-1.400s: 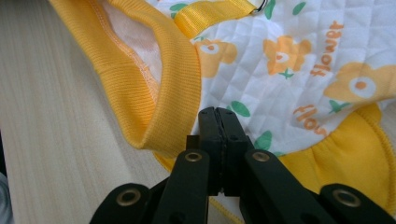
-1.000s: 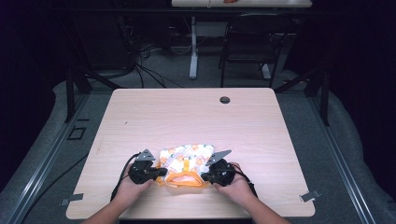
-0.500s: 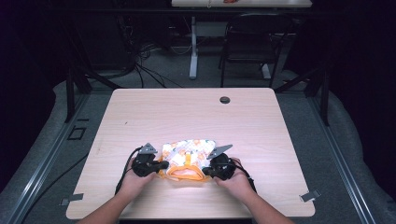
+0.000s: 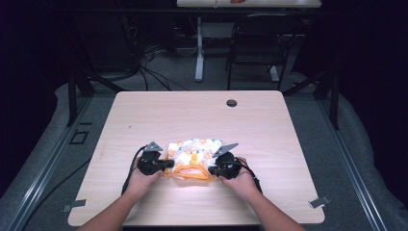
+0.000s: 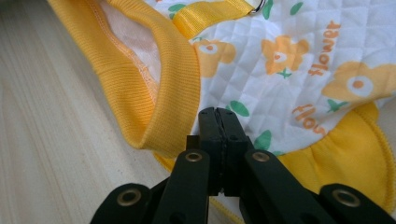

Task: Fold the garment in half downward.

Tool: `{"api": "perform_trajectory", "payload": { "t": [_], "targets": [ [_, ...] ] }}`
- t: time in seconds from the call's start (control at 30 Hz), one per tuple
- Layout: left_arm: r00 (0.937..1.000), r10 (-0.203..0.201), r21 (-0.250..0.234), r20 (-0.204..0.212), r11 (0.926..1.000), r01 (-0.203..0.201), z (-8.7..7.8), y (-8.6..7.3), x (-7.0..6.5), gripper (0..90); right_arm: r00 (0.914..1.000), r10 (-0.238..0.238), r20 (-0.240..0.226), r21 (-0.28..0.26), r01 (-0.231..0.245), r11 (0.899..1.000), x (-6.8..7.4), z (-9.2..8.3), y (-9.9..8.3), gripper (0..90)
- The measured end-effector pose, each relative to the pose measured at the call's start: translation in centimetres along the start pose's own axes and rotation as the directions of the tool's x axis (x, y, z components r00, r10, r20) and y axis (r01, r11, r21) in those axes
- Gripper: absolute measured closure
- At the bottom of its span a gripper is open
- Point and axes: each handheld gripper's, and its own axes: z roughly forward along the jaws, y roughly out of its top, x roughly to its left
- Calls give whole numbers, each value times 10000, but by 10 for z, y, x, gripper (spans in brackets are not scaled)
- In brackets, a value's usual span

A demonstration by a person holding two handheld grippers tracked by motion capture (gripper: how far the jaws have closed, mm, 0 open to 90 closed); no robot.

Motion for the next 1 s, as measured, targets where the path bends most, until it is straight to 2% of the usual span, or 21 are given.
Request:
{"api": "perform_trajectory", "payload": {
  "t": [0.17, 0.27, 0.4, 0.7, 1.0],
  "targets": [
    [9999, -162, -87, -18, 9998, 162, 2, 1, 3, 900, 9999, 90, 53, -46, -89, 9999, -2, 1, 1, 900],
    [9999, -59, -2, -119, 10000, 59, 3, 4, 5, 900, 9998, 158, 96, -60, -158, 9999, -6, 3, 4, 900],
    [9996, -117, 16, -239, 9999, 117, 6, 9, 8, 900, 9996, 197, 184, -87, -195, 9998, -8, 5, 7, 900],
    [9990, -322, -214, -307, 9993, 316, 9, 10, 13, 900, 9987, 390, 316, -173, -385, 9991, -14, 8, 11, 900],
    [9984, -435, -221, -363, 9988, 427, 9, 11, 13, 900, 9983, 410, 403, -123, -405, 9991, -15, 9, 13, 900]
  ]
}}
